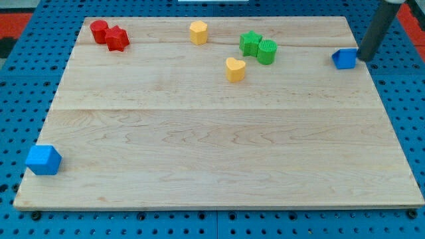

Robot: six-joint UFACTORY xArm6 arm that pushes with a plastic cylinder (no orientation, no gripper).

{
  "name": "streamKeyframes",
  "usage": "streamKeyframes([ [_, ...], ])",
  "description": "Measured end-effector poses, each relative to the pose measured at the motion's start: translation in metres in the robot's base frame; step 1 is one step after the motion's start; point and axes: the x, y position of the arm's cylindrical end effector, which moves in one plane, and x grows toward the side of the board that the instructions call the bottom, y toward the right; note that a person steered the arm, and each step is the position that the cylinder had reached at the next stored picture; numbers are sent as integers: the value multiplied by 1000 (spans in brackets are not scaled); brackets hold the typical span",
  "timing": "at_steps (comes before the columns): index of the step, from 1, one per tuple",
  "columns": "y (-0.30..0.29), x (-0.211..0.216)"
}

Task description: Place the blue triangle to the bottom right of the board

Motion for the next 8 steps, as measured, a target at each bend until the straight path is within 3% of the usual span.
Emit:
streamKeyframes([
  [1, -34, -5],
  [2, 9, -54],
  [3, -46, -70],
  [5, -98, 5],
  [8, -56, 9],
])
